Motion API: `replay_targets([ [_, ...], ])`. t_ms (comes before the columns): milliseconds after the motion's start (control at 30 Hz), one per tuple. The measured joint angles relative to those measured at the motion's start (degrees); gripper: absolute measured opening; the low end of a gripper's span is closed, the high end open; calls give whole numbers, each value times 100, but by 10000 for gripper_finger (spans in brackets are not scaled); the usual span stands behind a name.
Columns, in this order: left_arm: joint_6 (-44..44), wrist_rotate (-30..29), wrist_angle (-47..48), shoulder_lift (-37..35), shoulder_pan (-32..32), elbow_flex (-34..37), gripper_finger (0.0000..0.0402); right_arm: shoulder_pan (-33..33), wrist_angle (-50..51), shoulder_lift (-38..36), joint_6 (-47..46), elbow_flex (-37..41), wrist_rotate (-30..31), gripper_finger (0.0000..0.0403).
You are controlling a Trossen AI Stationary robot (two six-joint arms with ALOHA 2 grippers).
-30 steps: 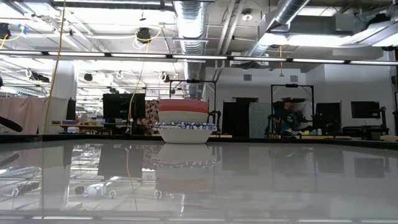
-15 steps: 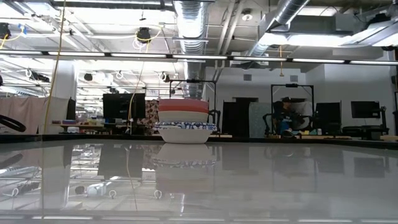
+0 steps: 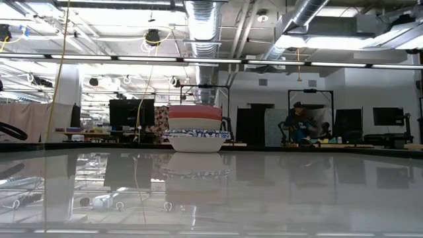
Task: Nest bowls inside each other
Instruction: Return to Home Position
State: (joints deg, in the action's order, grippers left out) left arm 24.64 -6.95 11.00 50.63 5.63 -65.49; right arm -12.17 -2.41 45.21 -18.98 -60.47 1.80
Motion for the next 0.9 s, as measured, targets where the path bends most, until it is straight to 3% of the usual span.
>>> replay_targets([
  [100,-22,-21,212,0,0,0,155,48,243,-114,0,0,-17,25],
  [233,329,-517,401,-19,6,0,155,156,209,-337,222,0,-22,25],
  [433,-658,-215,274,-599,2,0,155,86,336,-884,691,0,-608,25],
  [567,-836,-608,345,-1106,4,0,155,-11,750,-1310,657,1,-894,25],
  [900,-620,-1025,1718,-1699,4,-2,155,-38,1620,-1947,836,11,-793,26],
])
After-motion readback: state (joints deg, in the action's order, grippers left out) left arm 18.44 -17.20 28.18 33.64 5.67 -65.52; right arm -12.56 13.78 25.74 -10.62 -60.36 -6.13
